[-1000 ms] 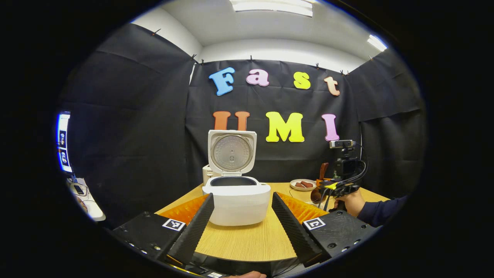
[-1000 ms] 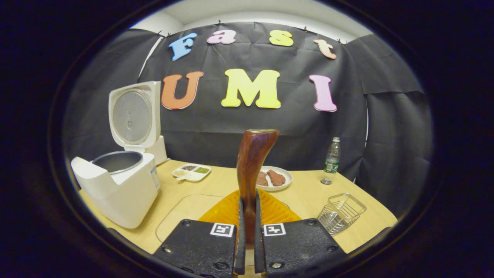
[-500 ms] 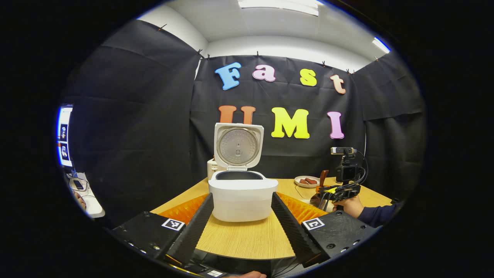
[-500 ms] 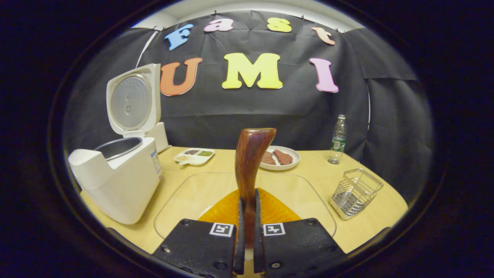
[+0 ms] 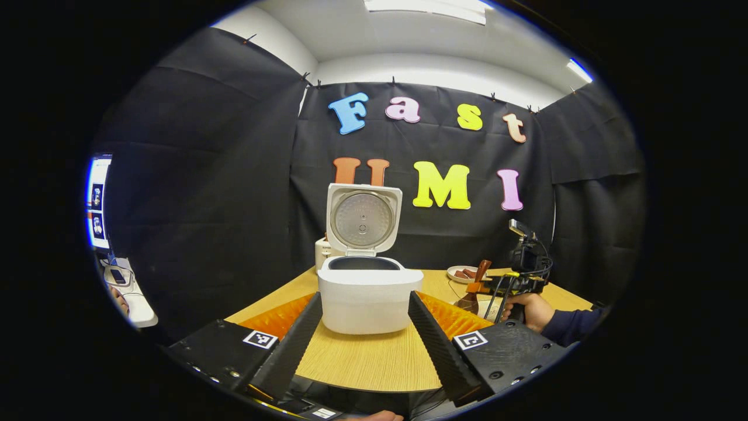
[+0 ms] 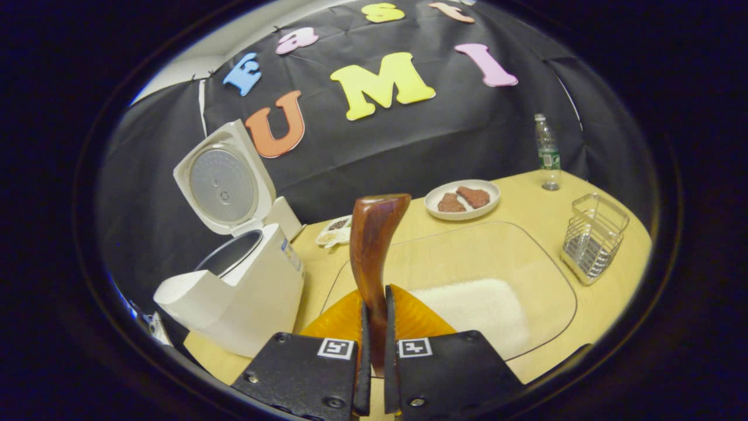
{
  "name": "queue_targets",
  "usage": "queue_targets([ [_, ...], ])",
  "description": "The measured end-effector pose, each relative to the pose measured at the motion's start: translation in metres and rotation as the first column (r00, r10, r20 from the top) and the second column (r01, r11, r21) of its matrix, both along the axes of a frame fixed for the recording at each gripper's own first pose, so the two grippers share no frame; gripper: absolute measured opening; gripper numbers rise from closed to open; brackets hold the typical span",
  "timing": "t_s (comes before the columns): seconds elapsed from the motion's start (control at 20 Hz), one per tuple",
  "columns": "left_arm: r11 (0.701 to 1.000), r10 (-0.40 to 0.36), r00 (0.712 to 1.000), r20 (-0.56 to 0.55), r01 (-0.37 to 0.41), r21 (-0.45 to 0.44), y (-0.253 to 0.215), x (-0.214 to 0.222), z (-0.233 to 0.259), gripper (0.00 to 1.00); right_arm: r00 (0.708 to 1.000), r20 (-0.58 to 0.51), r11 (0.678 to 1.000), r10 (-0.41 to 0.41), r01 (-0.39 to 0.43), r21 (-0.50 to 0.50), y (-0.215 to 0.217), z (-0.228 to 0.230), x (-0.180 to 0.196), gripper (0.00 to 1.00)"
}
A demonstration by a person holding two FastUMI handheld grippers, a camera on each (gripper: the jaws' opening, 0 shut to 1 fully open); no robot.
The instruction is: Close the left gripper, press the button to open the rice cooker; take a wooden spoon from the chopstick holder with the right hand, scoop a spoonful of rice and pour it into the rice cooker, then put the wooden spoon back into the chopstick holder.
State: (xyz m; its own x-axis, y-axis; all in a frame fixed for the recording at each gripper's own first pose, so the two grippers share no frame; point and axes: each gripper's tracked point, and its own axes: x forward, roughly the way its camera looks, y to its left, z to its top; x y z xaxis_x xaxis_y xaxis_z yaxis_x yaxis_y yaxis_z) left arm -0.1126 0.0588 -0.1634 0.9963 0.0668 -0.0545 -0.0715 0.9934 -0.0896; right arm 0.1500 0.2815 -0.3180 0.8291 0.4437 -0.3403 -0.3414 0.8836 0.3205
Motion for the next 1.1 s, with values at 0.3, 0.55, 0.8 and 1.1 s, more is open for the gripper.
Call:
queue_targets([
  [0.3,1.0,0.023,0.999,-0.028,-0.023,-0.014,0.009,0.001,-0.009,0.94,0.99,-0.135,0.986,-0.028,0.05,0.158,-0.019,0.004,0.007,0.14],
  [0.55,1.0,0.018,1.0,0.0,-0.018,0.016,0.007,0.001,0.0,0.94,0.977,-0.2,0.946,-0.08,0.138,0.294,-0.051,0.016,0.013,0.14],
  [0.8,0.999,-0.009,1.0,0.01,0.008,0.05,-0.003,0.003,0.001,0.94,0.967,-0.226,0.897,-0.121,0.204,0.393,-0.079,0.027,0.015,0.14],
  [1.1,1.0,-0.002,1.0,0.023,0.001,0.025,-0.001,0.003,0.005,0.94,0.953,-0.28,0.791,-0.114,0.258,0.555,-0.102,0.043,0.014,0.14],
])
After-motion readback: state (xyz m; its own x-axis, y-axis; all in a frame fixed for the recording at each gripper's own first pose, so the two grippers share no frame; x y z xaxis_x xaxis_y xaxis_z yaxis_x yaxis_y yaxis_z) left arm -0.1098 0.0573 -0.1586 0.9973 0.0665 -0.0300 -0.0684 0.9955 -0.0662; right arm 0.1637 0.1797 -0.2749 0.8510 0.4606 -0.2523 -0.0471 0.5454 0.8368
